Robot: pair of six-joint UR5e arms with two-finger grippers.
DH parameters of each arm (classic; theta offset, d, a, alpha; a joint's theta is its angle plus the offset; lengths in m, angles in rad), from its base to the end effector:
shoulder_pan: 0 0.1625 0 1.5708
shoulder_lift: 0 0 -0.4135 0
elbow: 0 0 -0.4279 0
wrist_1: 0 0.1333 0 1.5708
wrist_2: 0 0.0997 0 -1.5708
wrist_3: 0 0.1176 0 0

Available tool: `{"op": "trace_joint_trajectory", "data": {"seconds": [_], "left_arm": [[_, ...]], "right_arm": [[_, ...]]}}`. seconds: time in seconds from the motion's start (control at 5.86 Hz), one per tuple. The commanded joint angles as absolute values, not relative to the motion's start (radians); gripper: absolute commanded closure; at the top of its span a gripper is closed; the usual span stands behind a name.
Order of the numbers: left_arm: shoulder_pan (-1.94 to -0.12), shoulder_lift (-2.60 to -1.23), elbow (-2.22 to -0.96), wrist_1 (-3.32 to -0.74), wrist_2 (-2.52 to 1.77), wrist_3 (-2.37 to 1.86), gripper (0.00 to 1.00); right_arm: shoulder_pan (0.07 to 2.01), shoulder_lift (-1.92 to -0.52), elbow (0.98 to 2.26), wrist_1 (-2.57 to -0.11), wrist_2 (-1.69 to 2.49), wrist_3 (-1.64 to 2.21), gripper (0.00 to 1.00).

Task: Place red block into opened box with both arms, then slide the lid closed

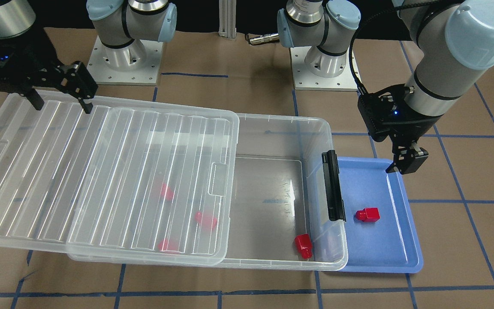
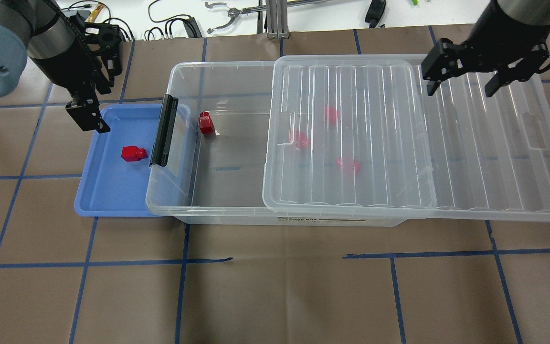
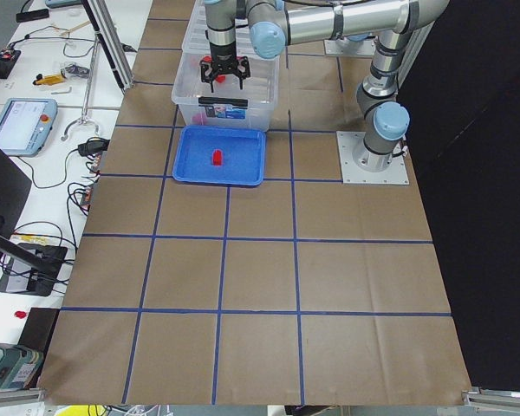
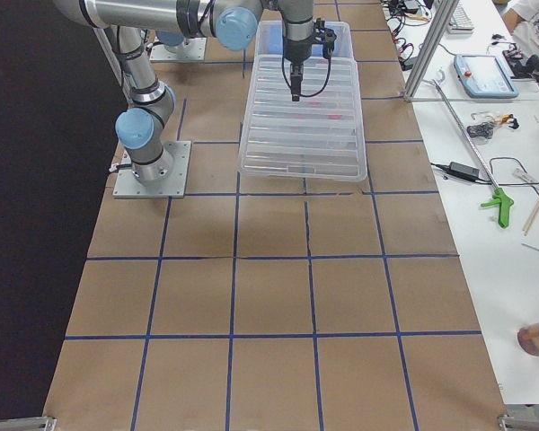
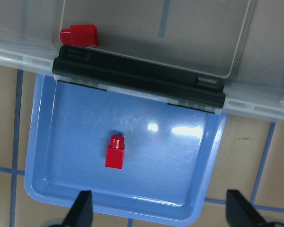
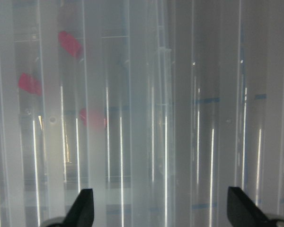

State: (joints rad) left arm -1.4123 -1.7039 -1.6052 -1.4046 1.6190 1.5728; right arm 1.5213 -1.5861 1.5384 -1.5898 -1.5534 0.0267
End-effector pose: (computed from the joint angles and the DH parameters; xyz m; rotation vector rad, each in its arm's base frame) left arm -0.0351 -0.5893 0.3834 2.0210 2.3649 0.0584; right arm 0.1090 -0.5344 0.4857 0.1181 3.1210 -0.1045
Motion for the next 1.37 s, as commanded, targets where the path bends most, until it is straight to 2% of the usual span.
{"op": "trace_joint_trajectory", "data": {"seconds": [0.0, 0.17, 0.34, 1.02, 1.2], "left_arm": [[-1.373, -1.761, -1.768, -1.096, 1.620, 1.713, 0.02], [-1.365, -1.811, -1.842, -0.971, 1.620, 1.817, 0.02], [-1.347, -1.875, -1.862, -0.887, 1.620, 1.827, 0.02], [-1.304, -2.026, -1.844, -0.815, 1.603, 1.824, 0.05], [-1.307, -2.031, -1.845, -0.813, 1.603, 1.825, 0.28]], "right_arm": [[1.633, -1.527, 1.464, -1.531, -1.552, 0.159, 0.00], [1.632, -1.522, 1.460, -1.513, -1.552, 0.160, 0.00], [1.629, -1.520, 1.459, -1.500, -1.554, 0.152, 0.00], [1.612, -1.520, 1.463, -1.505, -1.557, 0.140, 0.00], [1.612, -1.520, 1.463, -1.509, -1.562, 0.140, 0.00]]}}
